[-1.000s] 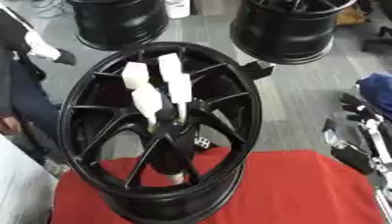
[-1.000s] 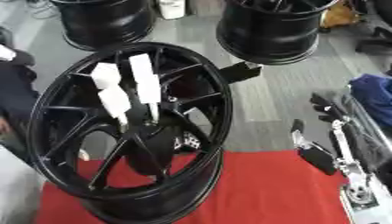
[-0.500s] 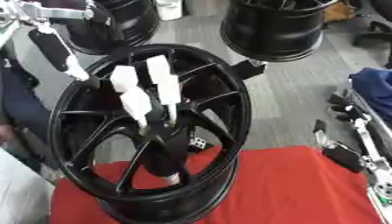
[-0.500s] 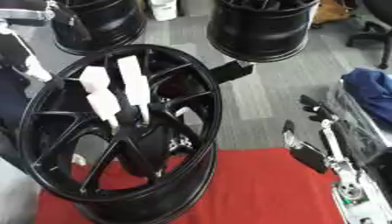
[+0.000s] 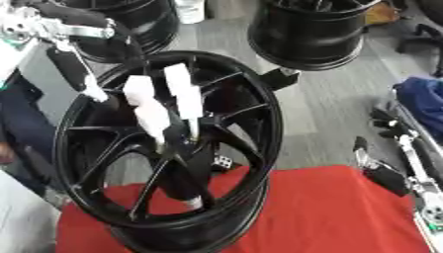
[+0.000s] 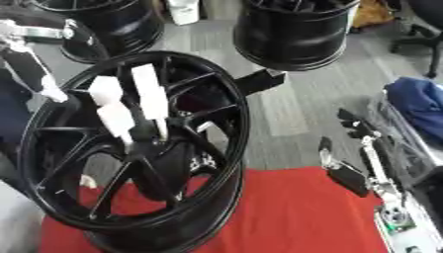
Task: Pull the pin out of the wheel hub.
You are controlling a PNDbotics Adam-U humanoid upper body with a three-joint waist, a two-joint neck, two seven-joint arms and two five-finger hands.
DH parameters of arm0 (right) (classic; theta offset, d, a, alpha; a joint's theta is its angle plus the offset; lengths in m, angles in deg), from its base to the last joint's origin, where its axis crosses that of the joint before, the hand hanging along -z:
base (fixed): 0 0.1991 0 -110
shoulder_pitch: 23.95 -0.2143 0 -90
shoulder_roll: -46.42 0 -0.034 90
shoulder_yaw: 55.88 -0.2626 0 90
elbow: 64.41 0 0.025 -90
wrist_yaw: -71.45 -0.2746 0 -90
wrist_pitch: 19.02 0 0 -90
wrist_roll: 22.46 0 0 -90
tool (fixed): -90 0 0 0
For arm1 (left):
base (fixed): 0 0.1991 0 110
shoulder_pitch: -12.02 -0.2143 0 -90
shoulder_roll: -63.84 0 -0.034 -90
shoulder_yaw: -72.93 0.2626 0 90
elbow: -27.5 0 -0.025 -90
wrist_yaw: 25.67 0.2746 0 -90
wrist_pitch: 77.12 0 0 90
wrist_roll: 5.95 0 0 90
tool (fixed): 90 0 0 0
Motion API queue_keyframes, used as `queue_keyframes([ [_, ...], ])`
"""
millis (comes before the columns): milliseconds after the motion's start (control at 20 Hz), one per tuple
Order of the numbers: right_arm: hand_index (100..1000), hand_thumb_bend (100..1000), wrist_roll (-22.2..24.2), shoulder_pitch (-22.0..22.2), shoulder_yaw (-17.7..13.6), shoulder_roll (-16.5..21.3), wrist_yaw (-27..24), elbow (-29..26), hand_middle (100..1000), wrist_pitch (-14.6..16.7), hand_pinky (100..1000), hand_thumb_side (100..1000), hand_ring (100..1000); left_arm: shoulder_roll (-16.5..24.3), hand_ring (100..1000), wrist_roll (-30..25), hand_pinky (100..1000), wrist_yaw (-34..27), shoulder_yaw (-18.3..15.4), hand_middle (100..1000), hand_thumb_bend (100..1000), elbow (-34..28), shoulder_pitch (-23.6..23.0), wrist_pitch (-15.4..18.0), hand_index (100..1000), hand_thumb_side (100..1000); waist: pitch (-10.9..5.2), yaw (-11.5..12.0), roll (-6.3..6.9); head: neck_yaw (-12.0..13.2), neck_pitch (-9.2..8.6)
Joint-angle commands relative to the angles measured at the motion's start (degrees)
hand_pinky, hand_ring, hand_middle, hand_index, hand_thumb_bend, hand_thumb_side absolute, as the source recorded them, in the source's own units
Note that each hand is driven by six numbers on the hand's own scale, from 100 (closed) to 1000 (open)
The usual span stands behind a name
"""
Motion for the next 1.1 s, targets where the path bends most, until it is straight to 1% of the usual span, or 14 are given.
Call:
queue_keyframes([
  [50, 947, 100, 0.2, -0.5, -0.1, 1.1, -0.4, -0.5, 848, 0.2, 783, 454, 848, -0.2, 716, -1.8, 759, 1.3, -0.6, 735, 643, 1.3, 1.5, 2.7, 851, 294, -0.63, -0.1, -0.14, -0.3, -0.64],
  [250, 947, 100, 0.2, -0.5, 0.0, 1.0, -0.5, -0.5, 848, 0.2, 783, 452, 848, -1.4, 704, -1.1, 751, 2.4, -0.6, 722, 627, 3.2, 1.5, 3.1, 841, 283, -0.55, -0.2, -0.24, -0.2, -0.73],
  [450, 948, 100, 0.2, -0.6, 0.0, 0.9, -0.6, -0.5, 848, 0.2, 783, 457, 849, -2.4, 662, -0.6, 734, 2.5, -0.7, 676, 582, 4.6, 1.5, 3.6, 800, 258, -0.5, -0.2, -0.34, -0.2, -0.85],
  [750, 948, 100, 0.3, -0.6, 0.1, 0.8, -0.6, -0.3, 848, 0.2, 783, 453, 850, -3.1, 635, 0.2, 716, -0.7, -0.7, 631, 545, 5.3, 1.3, 4.0, 762, 219, -0.44, -0.3, -0.49, -0.1, -0.89],
  [950, 948, 100, 0.3, -0.7, 0.1, 0.8, -0.6, -0.4, 848, 0.2, 783, 451, 851, -3.0, 603, 0.6, 698, -2.9, -0.6, 601, 521, 4.8, 1.3, 3.7, 726, 199, -0.45, -0.2, -0.49, 0.0, -0.9],
  [1100, 948, 100, 0.4, -0.7, 0.1, 0.8, -0.6, -0.3, 848, 0.2, 783, 452, 851, -2.9, 558, 1.0, 678, -4.1, -0.4, 544, 492, 4.5, 1.2, 3.5, 674, 180, -0.48, -0.2, -0.47, -0.1, -0.93],
])
